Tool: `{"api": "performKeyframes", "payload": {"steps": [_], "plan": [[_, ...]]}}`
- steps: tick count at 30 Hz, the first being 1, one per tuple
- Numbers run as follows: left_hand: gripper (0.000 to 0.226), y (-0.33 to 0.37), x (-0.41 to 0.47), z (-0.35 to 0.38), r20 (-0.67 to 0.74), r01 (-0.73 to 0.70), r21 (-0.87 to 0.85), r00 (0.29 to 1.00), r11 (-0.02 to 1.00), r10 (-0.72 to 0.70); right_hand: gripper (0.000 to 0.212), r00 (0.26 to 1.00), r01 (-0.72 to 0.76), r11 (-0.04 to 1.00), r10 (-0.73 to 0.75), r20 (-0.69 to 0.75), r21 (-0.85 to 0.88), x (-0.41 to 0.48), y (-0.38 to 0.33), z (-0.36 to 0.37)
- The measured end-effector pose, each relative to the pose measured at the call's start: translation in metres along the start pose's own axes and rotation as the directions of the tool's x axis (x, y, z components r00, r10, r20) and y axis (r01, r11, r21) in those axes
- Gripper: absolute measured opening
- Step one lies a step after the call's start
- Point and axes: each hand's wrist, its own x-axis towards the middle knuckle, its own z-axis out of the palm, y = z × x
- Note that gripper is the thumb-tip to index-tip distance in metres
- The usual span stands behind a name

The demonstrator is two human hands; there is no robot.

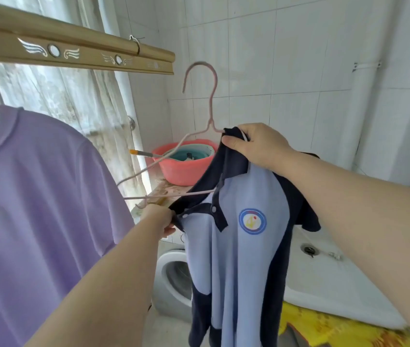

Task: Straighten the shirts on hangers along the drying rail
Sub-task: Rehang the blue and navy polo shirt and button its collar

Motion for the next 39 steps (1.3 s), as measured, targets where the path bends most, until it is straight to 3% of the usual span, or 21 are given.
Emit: {"api": "performKeyframes", "payload": {"steps": [3, 6, 9, 12, 16, 17, 19, 21, 23, 24, 27, 29, 31, 32, 36, 39], "plan": [[0.019, 0.005, 0.003, -0.018, -0.121, -0.085, -0.035, 0.989, 0.996, 0.08, 0.029, 0.997, -0.07, 0.996, 0.07, 0.01, -0.047, -0.008, 0.022, -0.01], [0.018, 0.013, 0.001, -0.029, -0.155, -0.12, 0.046, 0.98, 0.992, 0.125, 0.03, 0.993, -0.117, 0.981, 0.118, -0.002, -0.152, -0.02, 0.039, -0.014], [0.014, 0.023, -0.007, -0.034, -0.16, -0.154, 0.12, 0.972, 0.981, 0.172, 0.036, 0.992, -0.124, 0.967, 0.118, -0.043, -0.221, -0.03, 0.05, -0.015], [0.009, 0.036, -0.025, -0.033, -0.251, -0.27, 0.22, 0.913, 0.937, 0.322, 0.046, 0.995, -0.091, 0.918, 0.068, -0.072, -0.386, -0.036, 0.054, -0.007], [0.006, 0.06, -0.055, -0.026, 0.078, -0.467, 0.001, 0.882, 0.884, 0.465, 0.049, 0.96, -0.22, 0.905, 0.135, -0.244, -0.364, -0.035, 0.051, -0.004], [0.005, 0.065, -0.063, -0.025, 0.118, -0.51, -0.041, 0.852, 0.859, 0.511, 0.049, 0.952, -0.238, 0.92, 0.158, -0.262, -0.311, -0.034, 0.051, -0.005], [0.016, 0.073, -0.064, -0.026, 0.049, -0.594, -0.077, 0.8, 0.801, 0.598, 0.046, 0.953, -0.223, 0.959, 0.177, -0.247, -0.172, -0.031, 0.049, -0.007], [0.033, 0.077, -0.061, -0.031, 0.0, -0.659, 0.086, 0.75, 0.747, 0.661, 0.038, 0.96, -0.182, 0.983, 0.171, -0.222, -0.03, -0.029, 0.046, -0.009], [0.03, 0.081, -0.06, -0.035, 0.092, -0.695, 0.284, 0.706, 0.661, 0.703, 0.036, 0.958, -0.167, 0.985, 0.173, -0.228, 0.045, -0.027, 0.044, -0.009], [0.027, 0.084, -0.061, -0.037, 0.139, -0.702, 0.31, 0.701, 0.642, 0.7, 0.034, 0.954, -0.175, 0.982, 0.185, -0.235, 0.065, -0.027, 0.045, -0.009], [0.027, 0.089, -0.074, -0.037, 0.288, -0.67, 0.198, 0.738, 0.716, 0.61, 0.035, 0.925, -0.254, 0.962, 0.271, -0.266, 0.098, -0.028, 0.051, -0.006], [0.024, 0.095, -0.079, -0.028, 0.339, -0.709, 0.326, 0.705, 0.625, 0.622, 0.037, 0.908, -0.302, 0.948, 0.319, -0.274, 0.103, -0.026, 0.053, -0.001], [0.022, 0.098, -0.082, -0.015, 0.296, -0.723, 0.508, 0.656, 0.467, 0.694, 0.038, 0.926, -0.287, 0.952, 0.304, -0.224, 0.106, -0.02, 0.047, 0.007], [0.022, 0.099, -0.084, -0.009, 0.256, -0.726, 0.531, 0.629, 0.437, 0.734, 0.037, 0.946, -0.252, 0.962, 0.268, -0.184, 0.106, -0.016, 0.043, 0.011], [0.02, 0.097, -0.073, -0.005, 0.004, -0.68, 0.475, 0.637, 0.559, 0.771, 0.031, 0.991, -0.131, 0.987, 0.131, -0.002, 0.09, 0.001, 0.029, 0.016], [0.019, 0.098, -0.053, -0.024, -0.225, -0.587, 0.455, 0.652, 0.67, 0.724, 0.041, 0.992, -0.129, 0.992, 0.129, 0.018, 0.002, 0.019, 0.025, 0.013]]}}
